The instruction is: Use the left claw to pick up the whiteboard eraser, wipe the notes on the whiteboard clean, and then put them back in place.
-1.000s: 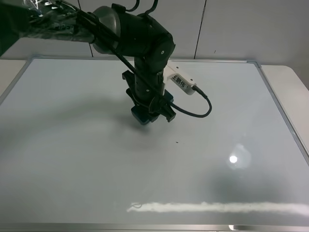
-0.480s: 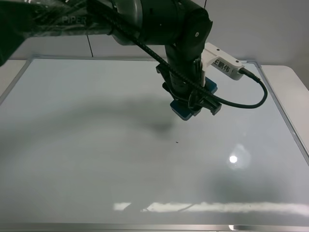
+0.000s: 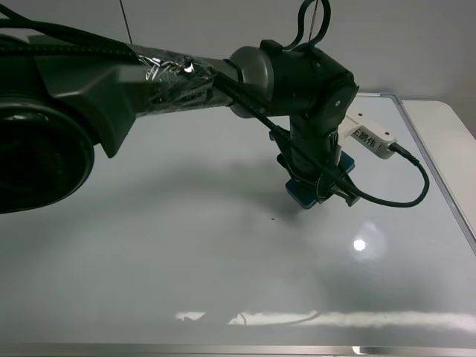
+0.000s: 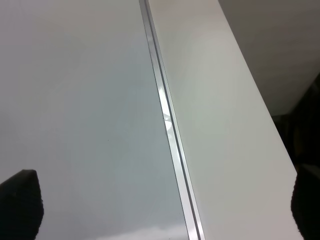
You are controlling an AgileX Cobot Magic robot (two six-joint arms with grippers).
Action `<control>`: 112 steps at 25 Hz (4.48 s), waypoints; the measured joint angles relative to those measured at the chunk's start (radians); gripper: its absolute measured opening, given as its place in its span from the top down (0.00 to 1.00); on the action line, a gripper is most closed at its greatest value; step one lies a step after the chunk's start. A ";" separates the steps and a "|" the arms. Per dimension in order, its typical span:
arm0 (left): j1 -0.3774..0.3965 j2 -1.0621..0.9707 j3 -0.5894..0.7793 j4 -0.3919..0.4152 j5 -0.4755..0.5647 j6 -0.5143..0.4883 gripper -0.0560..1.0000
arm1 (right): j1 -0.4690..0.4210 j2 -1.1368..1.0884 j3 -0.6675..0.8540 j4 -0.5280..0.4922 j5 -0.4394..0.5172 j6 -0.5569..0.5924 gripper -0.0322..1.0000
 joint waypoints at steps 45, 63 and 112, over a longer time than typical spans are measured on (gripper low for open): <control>0.489 -0.612 0.910 0.119 -0.205 -0.069 0.43 | 0.000 0.000 0.000 0.000 0.000 0.000 0.01; 0.898 -0.689 0.910 0.078 0.035 -0.075 0.43 | 0.000 0.000 0.000 0.000 0.000 0.000 0.01; 0.998 -0.530 0.918 -0.002 -0.128 0.125 0.01 | 0.000 0.000 0.000 0.000 0.000 0.000 0.01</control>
